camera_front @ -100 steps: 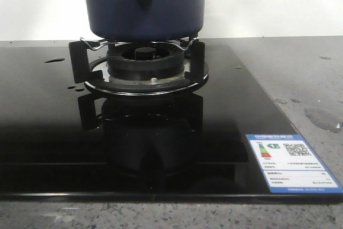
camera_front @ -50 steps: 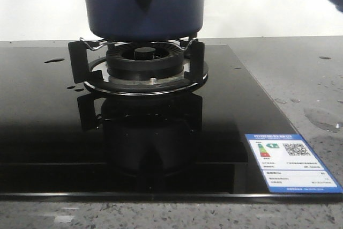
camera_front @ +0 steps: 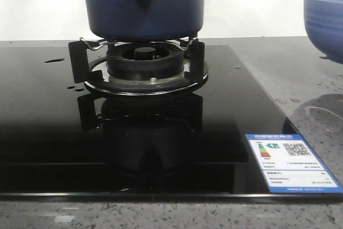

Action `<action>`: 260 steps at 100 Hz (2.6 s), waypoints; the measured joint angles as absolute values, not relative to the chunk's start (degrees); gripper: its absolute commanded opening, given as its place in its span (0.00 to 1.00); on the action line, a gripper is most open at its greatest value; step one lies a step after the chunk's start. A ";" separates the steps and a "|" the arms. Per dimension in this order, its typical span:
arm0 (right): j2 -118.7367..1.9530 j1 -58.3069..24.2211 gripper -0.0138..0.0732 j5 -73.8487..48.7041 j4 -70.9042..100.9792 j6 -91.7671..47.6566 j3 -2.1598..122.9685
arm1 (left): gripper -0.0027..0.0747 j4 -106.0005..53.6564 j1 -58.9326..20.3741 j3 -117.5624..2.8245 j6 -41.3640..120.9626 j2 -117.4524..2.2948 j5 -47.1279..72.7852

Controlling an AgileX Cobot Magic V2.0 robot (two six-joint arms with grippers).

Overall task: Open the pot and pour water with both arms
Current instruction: 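Lower the bowl onto the counter and open the right gripper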

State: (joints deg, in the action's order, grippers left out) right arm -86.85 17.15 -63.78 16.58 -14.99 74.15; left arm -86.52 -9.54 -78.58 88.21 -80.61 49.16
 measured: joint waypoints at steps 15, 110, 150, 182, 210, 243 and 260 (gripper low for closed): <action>-87.28 17.15 0.09 -63.78 15.49 -14.99 74.15 | 0.44 -86.52 -9.54 -78.58 88.21 -80.61 49.16; -88.91 17.15 0.64 -63.89 15.49 -14.88 74.15 | 0.44 -86.51 -9.54 -78.58 88.21 -82.67 50.06; -78.64 17.15 0.64 -63.42 17.03 -14.88 79.28 | 0.44 -85.54 -10.87 -78.58 88.21 -91.18 52.41; -77.47 17.15 0.64 -63.30 17.87 -14.88 79.28 | 0.44 -85.08 -14.15 -78.58 89.58 -96.15 52.41; -77.47 17.15 0.64 -63.17 17.95 -14.88 79.28 | 0.44 -84.52 -14.15 -78.58 90.99 -96.15 51.40; -77.47 17.15 0.64 -62.69 17.95 -14.88 79.28 | 0.44 -82.10 -14.15 -78.79 91.36 -96.15 51.50; -77.47 17.15 0.64 -62.65 17.95 -14.88 79.28 | 0.44 -81.46 -14.05 -79.12 91.36 -96.15 51.50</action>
State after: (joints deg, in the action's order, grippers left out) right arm -77.47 17.15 -62.65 17.95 -14.88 79.28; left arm -81.46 -14.05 -79.12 91.36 -96.15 51.50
